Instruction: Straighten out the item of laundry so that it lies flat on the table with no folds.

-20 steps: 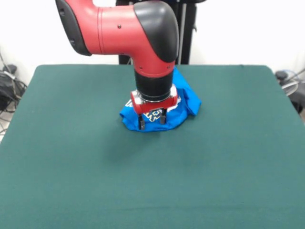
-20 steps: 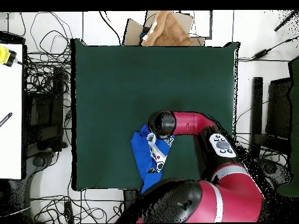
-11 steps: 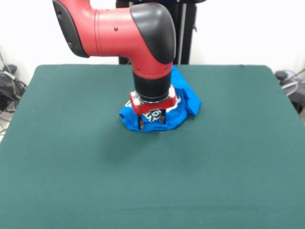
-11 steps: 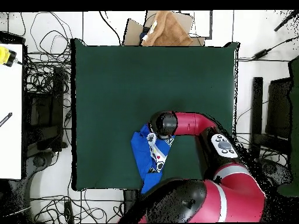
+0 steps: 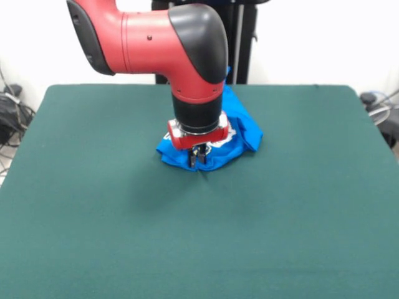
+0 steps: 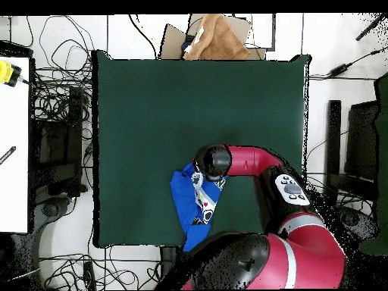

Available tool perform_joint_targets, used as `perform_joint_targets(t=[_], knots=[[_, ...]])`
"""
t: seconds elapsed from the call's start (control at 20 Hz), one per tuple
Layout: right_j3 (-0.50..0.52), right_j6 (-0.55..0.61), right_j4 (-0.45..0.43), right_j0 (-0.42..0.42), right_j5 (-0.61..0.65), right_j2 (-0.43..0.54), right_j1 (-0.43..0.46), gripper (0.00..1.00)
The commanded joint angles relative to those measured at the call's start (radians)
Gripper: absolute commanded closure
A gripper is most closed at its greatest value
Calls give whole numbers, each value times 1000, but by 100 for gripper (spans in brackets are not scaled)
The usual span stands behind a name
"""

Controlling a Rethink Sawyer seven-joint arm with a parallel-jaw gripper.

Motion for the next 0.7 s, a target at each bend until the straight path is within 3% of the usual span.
perform_joint_targets(t=[0.05,0.7], knots=[[23,49,-50,22,-27,10,99,100],[35,109,-70,68,-87,-27,72,100]])
